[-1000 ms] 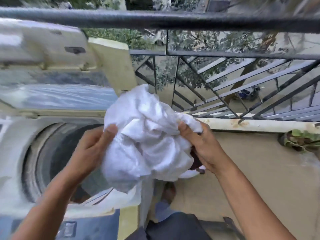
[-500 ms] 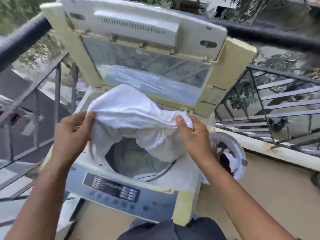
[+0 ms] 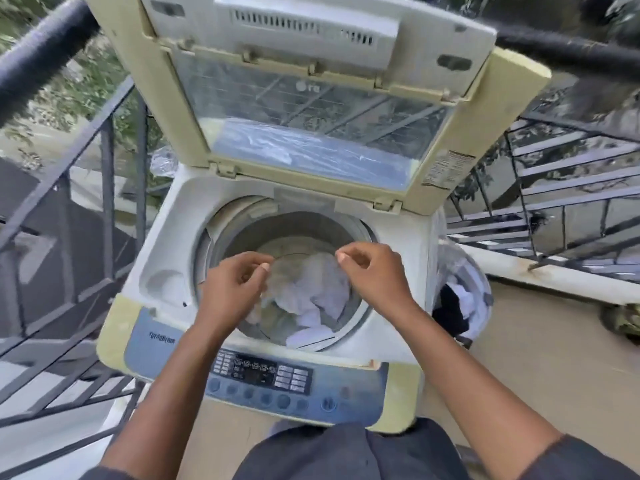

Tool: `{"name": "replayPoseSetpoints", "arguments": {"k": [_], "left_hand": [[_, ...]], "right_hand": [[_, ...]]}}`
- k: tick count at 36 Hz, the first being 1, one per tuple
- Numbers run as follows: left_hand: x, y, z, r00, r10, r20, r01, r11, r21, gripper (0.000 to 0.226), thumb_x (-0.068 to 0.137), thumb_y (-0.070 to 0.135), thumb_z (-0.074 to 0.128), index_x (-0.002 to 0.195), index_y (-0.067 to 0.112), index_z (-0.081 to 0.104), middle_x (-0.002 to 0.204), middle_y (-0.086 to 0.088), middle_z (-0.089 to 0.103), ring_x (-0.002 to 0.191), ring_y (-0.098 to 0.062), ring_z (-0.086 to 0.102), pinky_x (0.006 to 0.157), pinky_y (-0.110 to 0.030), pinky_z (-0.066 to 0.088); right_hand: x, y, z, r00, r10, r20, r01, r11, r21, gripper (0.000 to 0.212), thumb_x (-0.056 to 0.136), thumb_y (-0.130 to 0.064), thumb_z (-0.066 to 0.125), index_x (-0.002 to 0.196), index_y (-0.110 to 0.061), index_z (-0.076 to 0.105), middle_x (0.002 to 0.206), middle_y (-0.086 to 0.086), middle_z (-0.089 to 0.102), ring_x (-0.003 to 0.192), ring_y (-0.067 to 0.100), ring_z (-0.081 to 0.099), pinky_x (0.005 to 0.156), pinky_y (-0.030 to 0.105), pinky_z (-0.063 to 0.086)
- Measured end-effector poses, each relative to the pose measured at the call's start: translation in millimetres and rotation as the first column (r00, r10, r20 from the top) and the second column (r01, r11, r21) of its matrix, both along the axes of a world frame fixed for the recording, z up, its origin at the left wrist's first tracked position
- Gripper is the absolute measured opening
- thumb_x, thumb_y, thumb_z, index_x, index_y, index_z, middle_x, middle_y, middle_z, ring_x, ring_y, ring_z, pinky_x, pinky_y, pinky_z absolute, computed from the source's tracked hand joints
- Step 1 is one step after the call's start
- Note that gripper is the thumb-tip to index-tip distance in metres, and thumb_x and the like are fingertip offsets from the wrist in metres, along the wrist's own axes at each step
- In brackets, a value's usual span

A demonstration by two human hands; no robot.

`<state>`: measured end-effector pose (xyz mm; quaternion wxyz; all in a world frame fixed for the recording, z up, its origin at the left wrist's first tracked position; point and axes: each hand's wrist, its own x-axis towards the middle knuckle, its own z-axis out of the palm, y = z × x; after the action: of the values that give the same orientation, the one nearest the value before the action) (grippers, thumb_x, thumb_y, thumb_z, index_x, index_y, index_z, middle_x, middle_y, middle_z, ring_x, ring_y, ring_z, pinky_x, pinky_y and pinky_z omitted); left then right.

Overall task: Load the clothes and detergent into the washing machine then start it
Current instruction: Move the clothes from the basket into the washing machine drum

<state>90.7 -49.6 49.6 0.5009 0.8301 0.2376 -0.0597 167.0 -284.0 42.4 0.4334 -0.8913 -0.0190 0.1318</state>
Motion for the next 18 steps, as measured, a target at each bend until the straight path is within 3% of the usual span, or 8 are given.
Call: {"name": "replayPoseSetpoints", "arguments": {"k": [5,13,16,18], "left_hand": [[24.7,-40.5,12.7,0.986,-0.148,0.074,0.149,0.989,-0.013,0.014,0.098,0.033,0.065,0.104,0.035,0.078,0.094,0.011,0.081,0.090,-0.016,0.078,0.085,-0.053,0.063],[67.3,-149.6,42.3,0.918,-0.361,0.162,0.372,0.927,-0.042,0.017,0.103,0.027,0.064,0.110,0.034,0.078,0.095,0.013,0.080,0.087,-0.010,0.077,0.082,-0.049,0.064],[83.1,-200.9,45.7,0.899,-0.416,0.135,0.429,0.899,-0.090,0.017,0.103,0.026,0.064,0.109,0.033,0.078,0.095,0.013,0.080,0.087,-0.009,0.077,0.083,-0.048,0.064],[94.0,-236.4,42.4,0.893,-0.436,0.113,0.448,0.887,-0.112,0.018,0.098,0.033,0.062,0.106,0.032,0.078,0.095,0.014,0.080,0.087,-0.010,0.077,0.082,-0.048,0.063]], "right_hand": [[-3.7,-48.1,22.3,0.986,-0.099,0.137,0.081,0.988,0.131,0.013,0.095,-0.024,0.067,0.095,-0.031,0.078,0.090,-0.021,0.076,0.084,-0.002,0.070,0.075,0.017,0.055],[1.2,-168.9,9.7,0.934,-0.328,0.139,0.302,0.936,0.181,0.015,0.096,-0.013,0.066,0.100,-0.022,0.078,0.086,-0.010,0.076,0.083,0.011,0.073,0.081,0.042,0.061],[11.9,-215.7,-16.5,0.919,-0.379,0.107,0.365,0.921,0.133,0.016,0.094,-0.011,0.067,0.100,-0.020,0.078,0.085,-0.008,0.077,0.083,0.011,0.074,0.082,0.039,0.061],[21.1,-243.9,-39.1,0.918,-0.388,0.078,0.381,0.920,0.092,0.017,0.093,-0.011,0.067,0.100,-0.021,0.079,0.089,-0.010,0.077,0.083,0.004,0.072,0.082,0.026,0.059]]}}
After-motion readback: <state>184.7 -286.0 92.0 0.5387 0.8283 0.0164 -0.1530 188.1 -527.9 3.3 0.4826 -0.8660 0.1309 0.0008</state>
